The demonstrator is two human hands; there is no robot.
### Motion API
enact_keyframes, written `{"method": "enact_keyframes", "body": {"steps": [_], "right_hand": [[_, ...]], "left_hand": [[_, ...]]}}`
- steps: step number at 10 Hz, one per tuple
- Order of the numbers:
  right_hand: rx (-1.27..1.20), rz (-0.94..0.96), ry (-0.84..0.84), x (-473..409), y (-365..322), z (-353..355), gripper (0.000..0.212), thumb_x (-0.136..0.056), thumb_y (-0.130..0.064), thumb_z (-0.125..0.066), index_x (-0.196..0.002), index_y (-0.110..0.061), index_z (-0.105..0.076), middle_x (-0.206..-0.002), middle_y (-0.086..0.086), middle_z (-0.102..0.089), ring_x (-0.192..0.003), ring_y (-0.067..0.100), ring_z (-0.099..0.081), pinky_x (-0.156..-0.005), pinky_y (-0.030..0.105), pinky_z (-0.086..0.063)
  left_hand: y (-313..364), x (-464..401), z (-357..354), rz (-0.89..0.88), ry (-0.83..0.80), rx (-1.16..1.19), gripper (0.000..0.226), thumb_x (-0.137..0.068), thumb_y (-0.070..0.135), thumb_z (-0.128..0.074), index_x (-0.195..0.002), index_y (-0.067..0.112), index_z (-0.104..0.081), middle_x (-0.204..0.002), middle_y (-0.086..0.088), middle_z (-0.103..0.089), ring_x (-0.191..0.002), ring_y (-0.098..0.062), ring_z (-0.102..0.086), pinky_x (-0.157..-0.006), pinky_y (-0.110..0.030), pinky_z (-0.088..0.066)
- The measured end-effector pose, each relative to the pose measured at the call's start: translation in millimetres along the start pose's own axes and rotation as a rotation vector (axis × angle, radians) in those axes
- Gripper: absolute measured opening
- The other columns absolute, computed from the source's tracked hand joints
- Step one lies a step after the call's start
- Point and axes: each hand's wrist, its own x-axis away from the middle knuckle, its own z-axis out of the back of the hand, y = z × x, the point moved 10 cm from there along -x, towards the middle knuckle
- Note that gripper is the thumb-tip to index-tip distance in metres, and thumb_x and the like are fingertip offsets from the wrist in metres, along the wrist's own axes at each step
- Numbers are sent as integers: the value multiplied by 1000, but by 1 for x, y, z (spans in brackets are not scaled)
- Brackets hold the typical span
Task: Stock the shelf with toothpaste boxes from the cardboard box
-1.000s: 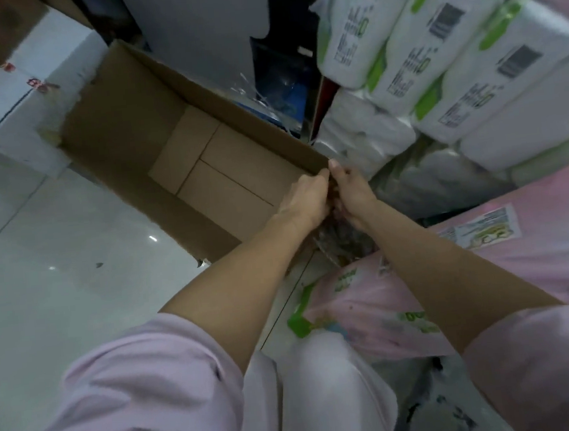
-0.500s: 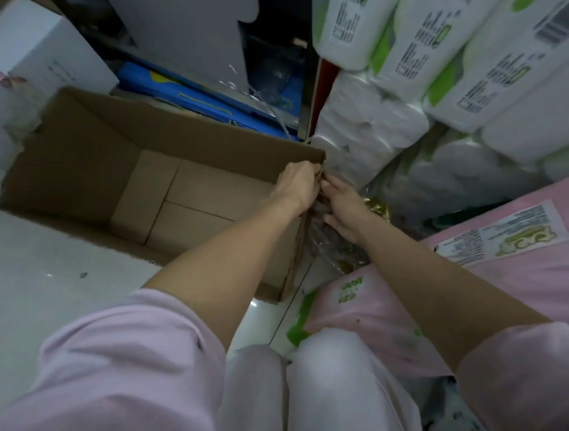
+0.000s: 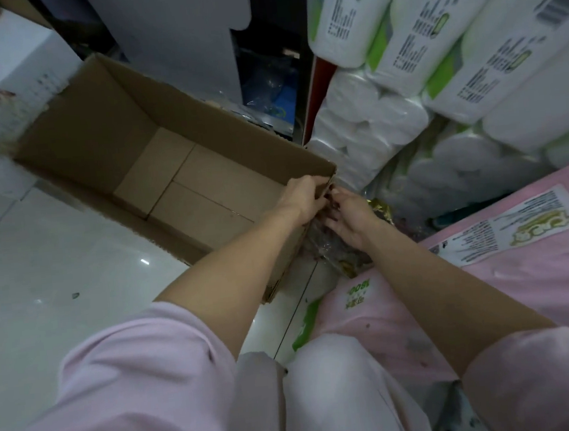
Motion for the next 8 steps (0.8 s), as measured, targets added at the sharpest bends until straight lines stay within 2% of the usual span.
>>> {"method": "enact_keyframes", "body": {"steps": [1,2,3,4,5,6,7,8], "right_hand": [[18,0,-9,7,-1,-1,39,-103,-10,-26,-135,-13,-47,-95,0,-62,-74,6,-55,-66,21,-50],[44,3,-8,18,-5,-11,40,-103,-9,-24,-135,-20,-47,-92,-2,-62,-76,6,-56,-52,18,-45],[66,23,-9,17,-18,-17,41,-104,-11,-24,-136,-23,-46,-103,0,-61,-81,6,-56,-56,22,-43],[135,4,-24,10,-23,-18,40,-104,-12,-24,-135,-24,-45,-100,-2,-61,-79,3,-55,-56,21,-42],[189,-4,-29,2,-20,-14,39,-103,-11,-26,-135,-23,-45,-107,0,-60,-79,4,-54,-60,23,-40],[293,8,-11,4,-21,-10,35,-102,-14,-33,-134,-20,-46,-97,-1,-59,-83,8,-53,-74,27,-44],[380,5,25,18,-27,-5,35,-101,-18,-38,-135,-16,-45,-110,4,-58,-98,15,-52,-84,31,-46],[425,-20,68,42,-37,-2,34,-99,-18,-42,-132,-15,-48,-120,6,-59,-104,16,-55,-79,29,-49]], "left_hand": [[-11,6,-2,35,-17,248,45,-87,9,-59,-130,20,-56,-118,-14,-64,-109,-32,-61,-82,-28,-47],[-13,12,0,71,-8,333,45,-89,2,-55,-131,18,-55,-119,-14,-64,-111,-28,-60,-88,-31,-48],[-7,8,10,58,65,395,45,-88,-4,-53,-129,13,-57,-120,-14,-64,-116,-24,-59,-103,-39,-46],[-5,5,15,59,89,424,42,-88,-5,-52,-127,9,-59,-118,-17,-65,-115,-26,-59,-102,-35,-46],[-9,2,12,77,87,431,38,-88,-2,-55,-124,9,-61,-114,-21,-65,-106,-30,-62,-93,-36,-48],[-12,6,18,118,92,383,31,-88,2,-58,-118,9,-63,-109,-19,-66,-91,-23,-60,-81,-33,-51],[-11,20,30,176,122,361,25,-91,7,-56,-114,10,-64,-114,-13,-66,-97,-26,-65,-80,-33,-53],[-4,51,43,275,110,379,19,-95,10,-50,-110,9,-63,-105,-7,-65,-80,-22,-65,-59,-19,-52]]}}
